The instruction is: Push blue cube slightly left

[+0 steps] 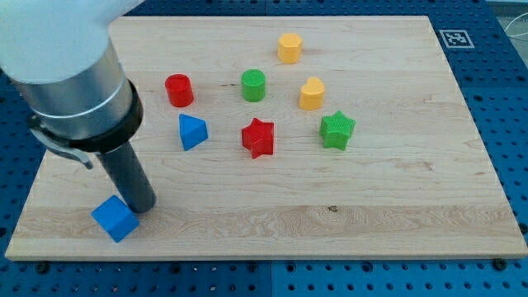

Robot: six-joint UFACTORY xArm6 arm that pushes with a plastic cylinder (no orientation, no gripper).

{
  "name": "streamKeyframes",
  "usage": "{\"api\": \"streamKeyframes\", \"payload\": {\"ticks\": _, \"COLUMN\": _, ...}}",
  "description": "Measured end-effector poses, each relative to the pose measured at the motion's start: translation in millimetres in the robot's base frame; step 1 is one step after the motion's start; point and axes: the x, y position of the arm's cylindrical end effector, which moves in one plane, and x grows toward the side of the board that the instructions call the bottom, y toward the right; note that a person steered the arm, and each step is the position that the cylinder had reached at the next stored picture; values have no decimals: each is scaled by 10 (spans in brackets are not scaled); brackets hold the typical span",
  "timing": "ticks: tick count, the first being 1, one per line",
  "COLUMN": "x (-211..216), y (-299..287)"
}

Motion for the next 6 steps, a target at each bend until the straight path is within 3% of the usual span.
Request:
{"api": "streamKeyframes", "payload": {"ticks": 2, "x": 152, "y": 268}}
{"api": "streamKeyframes", "payload": {"ticks": 6, "x": 260, "y": -180}}
